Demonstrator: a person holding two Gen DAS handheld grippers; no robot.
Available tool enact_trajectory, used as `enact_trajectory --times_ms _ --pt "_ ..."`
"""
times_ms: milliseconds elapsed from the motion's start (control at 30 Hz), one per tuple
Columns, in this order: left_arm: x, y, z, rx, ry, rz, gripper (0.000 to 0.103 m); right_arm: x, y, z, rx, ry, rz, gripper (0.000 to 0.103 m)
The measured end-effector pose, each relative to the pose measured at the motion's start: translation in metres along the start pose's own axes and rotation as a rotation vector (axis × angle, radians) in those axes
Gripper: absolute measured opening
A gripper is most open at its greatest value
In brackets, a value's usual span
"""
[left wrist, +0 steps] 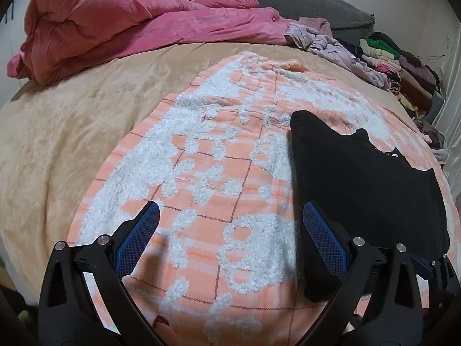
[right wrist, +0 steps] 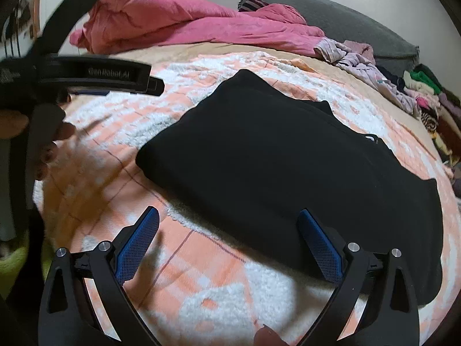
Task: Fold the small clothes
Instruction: 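Move both open tools toward the side edge of the folded shirt, then close both tools on the side edge of the black shirt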
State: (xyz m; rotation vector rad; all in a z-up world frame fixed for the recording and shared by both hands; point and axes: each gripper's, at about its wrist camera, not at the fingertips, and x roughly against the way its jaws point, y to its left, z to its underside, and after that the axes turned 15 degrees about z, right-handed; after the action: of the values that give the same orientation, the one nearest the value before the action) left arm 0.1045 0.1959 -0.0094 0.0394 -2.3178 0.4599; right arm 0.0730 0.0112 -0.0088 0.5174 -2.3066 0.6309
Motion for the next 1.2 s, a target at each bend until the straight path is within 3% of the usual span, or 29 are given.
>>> enact_trajectory --times_ms 533,733,900,1100,1133,1167,1200 --pt "-0.017 -0.006 -0.008 -0.001 0.025 -0.005 0.093 -0.032 0.017 -0.015 0.09 -0.035 0.106 0.099" --pt "-0.03 -0.003 -0.029 0.083 0.026 0.054 0.093 -0.033 0.024 -0.017 0.135 -0.083 0.165 0.098" --pt "-0.047 -0.013 -0.049 0.079 0.05 0.079 0.093 -0.028 0.028 -0.014 0.182 -0.141 0.224 0.097" --pt "-0.067 -0.018 -0.057 0.096 0.082 0.116 0.093 -0.021 0.032 -0.009 0.222 -0.194 0.205 0.068" --pt "-0.069 -0.016 -0.056 0.106 0.083 0.123 0.093 -0.021 0.033 -0.009 0.227 -0.198 0.197 0.061" --pt "-0.071 -0.015 -0.055 0.115 0.087 0.132 0.093 -0.021 0.031 -0.008 0.226 -0.203 0.177 0.042" --pt "-0.072 -0.013 -0.053 0.122 0.089 0.153 0.093 -0.021 0.031 -0.009 0.221 -0.205 0.181 0.029"
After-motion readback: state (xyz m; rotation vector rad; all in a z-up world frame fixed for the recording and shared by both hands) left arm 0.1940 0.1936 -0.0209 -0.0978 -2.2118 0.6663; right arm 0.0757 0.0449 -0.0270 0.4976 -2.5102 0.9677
